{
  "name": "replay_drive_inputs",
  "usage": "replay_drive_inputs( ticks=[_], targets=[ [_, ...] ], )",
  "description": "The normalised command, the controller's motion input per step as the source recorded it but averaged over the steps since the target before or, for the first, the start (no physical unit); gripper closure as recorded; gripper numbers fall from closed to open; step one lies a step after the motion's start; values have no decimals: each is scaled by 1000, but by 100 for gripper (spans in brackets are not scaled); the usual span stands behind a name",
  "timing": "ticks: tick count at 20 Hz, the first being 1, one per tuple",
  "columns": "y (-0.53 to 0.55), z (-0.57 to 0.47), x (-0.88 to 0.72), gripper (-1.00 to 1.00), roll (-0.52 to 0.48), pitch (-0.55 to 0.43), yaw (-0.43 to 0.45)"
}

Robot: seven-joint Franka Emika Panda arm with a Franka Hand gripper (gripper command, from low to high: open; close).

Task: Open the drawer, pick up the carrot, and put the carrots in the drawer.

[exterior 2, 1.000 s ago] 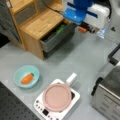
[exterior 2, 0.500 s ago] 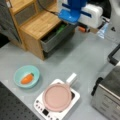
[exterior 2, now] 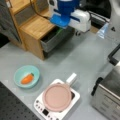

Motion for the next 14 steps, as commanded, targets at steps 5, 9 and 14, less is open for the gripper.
replay_drive_inputs(
  ticks=[5, 9, 14],
  targets=[
    [66, -166, -389, -100, -128, -139, 78],
    [79, -164, -511, -100, -138, -187, 64],
    [48, -155, -592, -100, -134, -192, 41]
  ],
)
